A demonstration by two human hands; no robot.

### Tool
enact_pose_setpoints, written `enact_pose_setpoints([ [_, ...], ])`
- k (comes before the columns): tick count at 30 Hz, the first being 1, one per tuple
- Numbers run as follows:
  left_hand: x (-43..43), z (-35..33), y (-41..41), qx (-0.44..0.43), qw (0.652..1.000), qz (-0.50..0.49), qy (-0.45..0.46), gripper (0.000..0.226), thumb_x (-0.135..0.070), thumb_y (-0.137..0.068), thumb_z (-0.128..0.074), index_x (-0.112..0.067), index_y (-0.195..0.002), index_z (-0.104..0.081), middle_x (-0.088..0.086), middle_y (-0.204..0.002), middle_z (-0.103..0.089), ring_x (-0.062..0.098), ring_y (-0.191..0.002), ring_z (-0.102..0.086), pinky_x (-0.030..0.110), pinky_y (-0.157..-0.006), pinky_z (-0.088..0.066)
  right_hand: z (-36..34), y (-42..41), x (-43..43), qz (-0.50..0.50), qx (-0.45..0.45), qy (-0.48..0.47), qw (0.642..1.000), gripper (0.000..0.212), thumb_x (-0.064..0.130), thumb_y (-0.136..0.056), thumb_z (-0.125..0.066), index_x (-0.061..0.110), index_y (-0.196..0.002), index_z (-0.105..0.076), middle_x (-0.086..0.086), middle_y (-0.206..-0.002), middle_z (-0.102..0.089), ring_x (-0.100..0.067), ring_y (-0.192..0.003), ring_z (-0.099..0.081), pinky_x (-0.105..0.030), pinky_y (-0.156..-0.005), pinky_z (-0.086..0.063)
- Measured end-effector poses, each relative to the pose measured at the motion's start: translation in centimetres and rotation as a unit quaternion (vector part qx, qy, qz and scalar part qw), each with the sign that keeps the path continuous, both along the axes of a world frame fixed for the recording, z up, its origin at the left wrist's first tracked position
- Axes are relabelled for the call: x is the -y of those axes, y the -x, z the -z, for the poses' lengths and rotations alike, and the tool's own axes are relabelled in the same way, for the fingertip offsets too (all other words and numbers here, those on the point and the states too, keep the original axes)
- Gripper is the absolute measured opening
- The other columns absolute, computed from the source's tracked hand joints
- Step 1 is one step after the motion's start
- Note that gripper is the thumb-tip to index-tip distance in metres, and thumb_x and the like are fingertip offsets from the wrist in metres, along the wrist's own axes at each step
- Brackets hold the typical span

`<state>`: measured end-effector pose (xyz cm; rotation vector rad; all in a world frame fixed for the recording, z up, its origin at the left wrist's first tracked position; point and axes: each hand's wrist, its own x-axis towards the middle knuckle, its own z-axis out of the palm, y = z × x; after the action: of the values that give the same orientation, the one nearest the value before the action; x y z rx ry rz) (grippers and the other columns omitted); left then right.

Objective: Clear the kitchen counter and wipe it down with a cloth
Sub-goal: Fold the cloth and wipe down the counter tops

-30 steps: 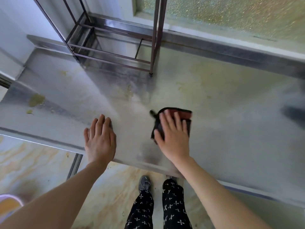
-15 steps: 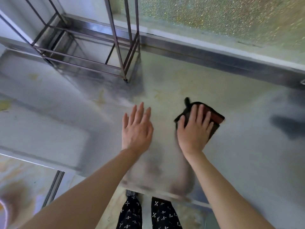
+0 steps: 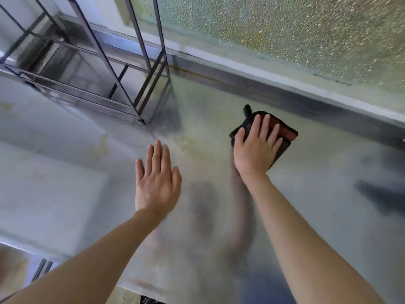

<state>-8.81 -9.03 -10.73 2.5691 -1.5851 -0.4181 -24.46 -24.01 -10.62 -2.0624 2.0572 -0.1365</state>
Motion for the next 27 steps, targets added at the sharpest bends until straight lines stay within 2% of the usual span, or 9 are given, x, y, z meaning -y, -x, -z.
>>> enact_pose_setpoints([
  [2, 0.0, -0.1, 0.0, -0.001, 1.0, 0.004, -0.006, 0.065, -0.042, -0.09, -0.004, -0.011, -0.148, -0.005, 0.004, -0.157, 0.001, 0.017, -0.144, 0.006, 0.041, -0.116, 0.002, 0.0, -2.6, -1.1, -0.13, -0.002, 0.013, 0.991, 0.058, 0.044, -0.095, -0.027, 0.019, -0.147, -0.025, -0.003, -0.156, -0.019, -0.032, -0.143, -0.014, -0.05, -0.114, -0.01],
  [5, 0.1, -0.4, 0.0, -0.003, 1.0, 0.005, -0.012, 0.064, -0.042, -0.092, -0.005, -0.012, -0.148, -0.004, 0.003, -0.157, 0.005, 0.016, -0.143, 0.009, 0.04, -0.116, 0.004, -0.2, -3.3, -2.3, -0.379, -0.009, 0.008, 0.925, 0.059, 0.048, -0.091, -0.027, 0.023, -0.145, -0.03, 0.002, -0.153, -0.027, -0.029, -0.142, -0.021, -0.048, -0.113, -0.017],
  [7, 0.1, -0.4, -0.1, -0.007, 1.0, 0.006, -0.014, 0.063, -0.041, -0.093, -0.006, -0.012, -0.148, -0.003, 0.002, -0.157, 0.006, 0.015, -0.143, 0.011, 0.04, -0.115, 0.006, -0.4, -2.0, -0.3, -0.456, -0.025, 0.003, 0.89, 0.059, 0.051, -0.091, -0.025, 0.029, -0.146, -0.026, 0.007, -0.154, -0.024, -0.024, -0.143, -0.019, -0.045, -0.114, -0.015],
  [12, 0.1, -0.5, -0.1, -0.018, 1.0, 0.004, -0.014, 0.063, -0.042, -0.093, -0.007, -0.013, -0.148, -0.003, 0.002, -0.157, 0.006, 0.014, -0.142, 0.014, 0.04, -0.116, 0.007, 0.1, -1.5, 5.9, -0.265, -0.02, 0.002, 0.964, 0.058, 0.05, -0.092, -0.025, 0.029, -0.147, -0.022, 0.007, -0.156, -0.016, -0.023, -0.144, -0.011, -0.043, -0.115, -0.008],
  [15, 0.1, -0.4, -0.2, -0.021, 1.0, 0.002, -0.005, 0.062, -0.041, -0.093, -0.008, -0.013, -0.148, -0.006, 0.001, -0.156, 0.003, 0.012, -0.142, 0.012, 0.04, -0.115, 0.005, 0.4, -4.9, 5.9, -0.183, -0.009, 0.021, 0.983, 0.057, 0.046, -0.094, -0.03, 0.025, -0.146, -0.026, 0.002, -0.156, -0.02, -0.029, -0.143, -0.015, -0.047, -0.115, -0.01],
  [17, 0.1, -0.4, -0.1, -0.019, 1.0, -0.003, 0.004, 0.062, -0.04, -0.093, -0.011, -0.012, -0.148, -0.011, 0.002, -0.156, -0.001, 0.01, -0.141, 0.01, 0.04, -0.115, 0.002, 0.2, -7.3, 4.6, -0.225, 0.006, 0.026, 0.974, 0.057, 0.046, -0.093, -0.032, 0.024, -0.146, -0.028, 0.002, -0.155, -0.023, -0.03, -0.142, -0.018, -0.047, -0.113, -0.012],
  [20, 0.1, -0.4, -0.1, -0.019, 1.0, -0.002, 0.0, 0.062, -0.04, -0.093, -0.011, -0.012, -0.148, -0.01, 0.0, -0.155, 0.002, 0.01, -0.142, 0.011, 0.04, -0.115, 0.003, -0.1, -8.7, 2.4, -0.413, -0.006, 0.011, 0.91, 0.057, 0.048, -0.094, -0.03, 0.029, -0.147, -0.022, 0.007, -0.156, -0.018, -0.026, -0.144, -0.012, -0.044, -0.115, -0.008],
  [22, 0.1, -0.3, -0.2, -0.016, 1.0, 0.002, -0.003, 0.062, -0.042, -0.094, -0.009, -0.014, -0.148, -0.007, -0.001, -0.155, 0.004, 0.011, -0.142, 0.012, 0.039, -0.116, 0.004, -0.3, -8.1, 3.4, -0.467, -0.009, 0.009, 0.884, 0.056, 0.049, -0.095, -0.029, 0.032, -0.147, -0.02, 0.01, -0.156, -0.016, -0.023, -0.144, -0.011, -0.042, -0.115, -0.007],
  [27, 0.0, -0.1, -0.2, -0.011, 1.0, -0.004, 0.002, 0.061, -0.04, -0.094, -0.013, -0.012, -0.148, -0.01, 0.0, -0.155, 0.0, 0.012, -0.142, 0.008, 0.041, -0.115, 0.001, 0.4, -8.4, 7.1, -0.31, -0.003, 0.019, 0.95, 0.056, 0.048, -0.094, -0.03, 0.03, -0.147, -0.022, 0.007, -0.157, -0.016, -0.023, -0.144, -0.012, -0.042, -0.115, -0.007],
])
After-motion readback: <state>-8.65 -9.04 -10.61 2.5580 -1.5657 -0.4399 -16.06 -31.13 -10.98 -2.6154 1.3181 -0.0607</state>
